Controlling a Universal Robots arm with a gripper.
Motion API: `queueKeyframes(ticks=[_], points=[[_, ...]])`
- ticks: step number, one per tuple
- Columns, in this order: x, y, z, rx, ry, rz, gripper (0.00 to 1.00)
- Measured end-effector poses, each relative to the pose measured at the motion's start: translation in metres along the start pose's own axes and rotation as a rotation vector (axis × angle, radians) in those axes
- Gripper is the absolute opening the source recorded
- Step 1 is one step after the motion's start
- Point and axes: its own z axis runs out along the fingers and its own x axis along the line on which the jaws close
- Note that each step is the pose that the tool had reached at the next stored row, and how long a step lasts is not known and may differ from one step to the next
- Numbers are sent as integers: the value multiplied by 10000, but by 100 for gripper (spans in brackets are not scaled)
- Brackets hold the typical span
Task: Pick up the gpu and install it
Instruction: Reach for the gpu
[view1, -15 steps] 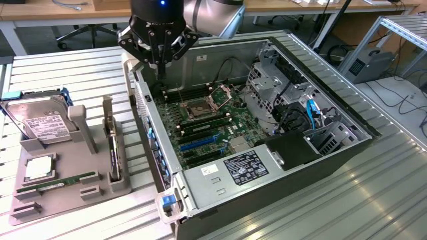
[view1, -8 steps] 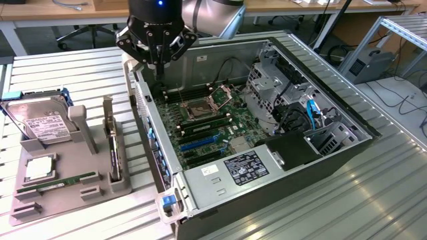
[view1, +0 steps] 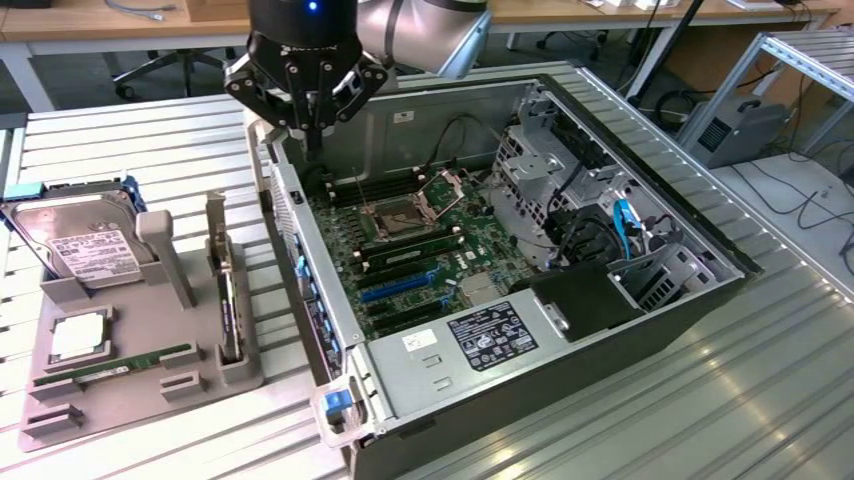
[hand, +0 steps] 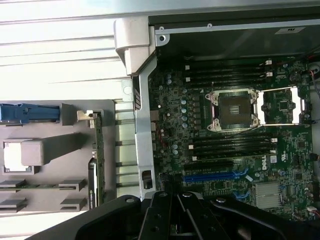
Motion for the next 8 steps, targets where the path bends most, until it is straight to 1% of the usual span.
queueKeyframes(ticks=[8], points=[[56, -4, -2, 0, 0, 1, 11]])
